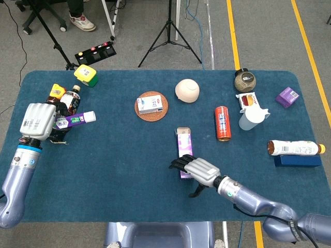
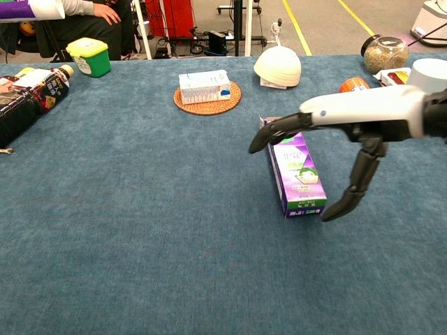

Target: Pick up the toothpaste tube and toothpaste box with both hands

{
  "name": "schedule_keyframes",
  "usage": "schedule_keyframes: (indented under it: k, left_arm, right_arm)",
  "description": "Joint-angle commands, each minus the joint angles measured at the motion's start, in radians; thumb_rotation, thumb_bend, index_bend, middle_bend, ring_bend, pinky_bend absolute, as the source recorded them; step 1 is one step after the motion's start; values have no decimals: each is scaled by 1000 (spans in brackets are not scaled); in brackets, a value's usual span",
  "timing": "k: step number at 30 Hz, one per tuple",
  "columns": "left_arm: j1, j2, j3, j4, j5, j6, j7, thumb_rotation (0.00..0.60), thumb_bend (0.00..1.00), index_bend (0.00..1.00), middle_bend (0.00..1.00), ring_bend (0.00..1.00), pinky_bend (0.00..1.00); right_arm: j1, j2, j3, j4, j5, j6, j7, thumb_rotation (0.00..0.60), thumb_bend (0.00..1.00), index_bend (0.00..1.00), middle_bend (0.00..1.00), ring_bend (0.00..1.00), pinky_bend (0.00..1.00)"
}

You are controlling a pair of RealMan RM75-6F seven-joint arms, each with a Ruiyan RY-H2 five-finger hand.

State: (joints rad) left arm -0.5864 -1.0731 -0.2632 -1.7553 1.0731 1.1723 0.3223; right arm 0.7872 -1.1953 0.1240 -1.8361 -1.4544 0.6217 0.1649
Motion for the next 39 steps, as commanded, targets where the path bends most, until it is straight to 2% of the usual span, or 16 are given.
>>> schedule_keyframes:
  k: [1, 10, 21, 31, 39]
  left_arm:
    - [-2, -7, 1, 5, -3, 1, 2, 600, 399, 651, 533, 531, 722]
    - [-5, -32, 11, 30, 0, -1, -1, 600, 398, 650, 533, 531, 722]
    - [-12, -54, 16, 50, -10, -6, 7, 600, 396, 651, 533, 531, 722]
    - [-17, -67, 19, 58, -16, -8, 15, 600, 393, 651, 533, 531, 722]
    - [-17, -74, 21, 78, -19, -16, 1, 600, 393, 651, 533, 531, 722]
  right_arm:
    - [26, -47, 10, -33, 66, -8, -67, 600, 0, 150, 127, 110, 47]
    - [26, -102, -35, -17, 150, 12, -149, 600, 0, 158, 134, 122, 47]
    - [13, -144, -89, 41, 160, 20, -171, 600, 0, 164, 141, 146, 47]
    - [-19, -46, -123, 97, 152, 76, -233, 600, 0, 180, 155, 201, 47]
    - [-35, 13, -120, 164, 200, 112, -298, 600, 0, 183, 156, 204, 47]
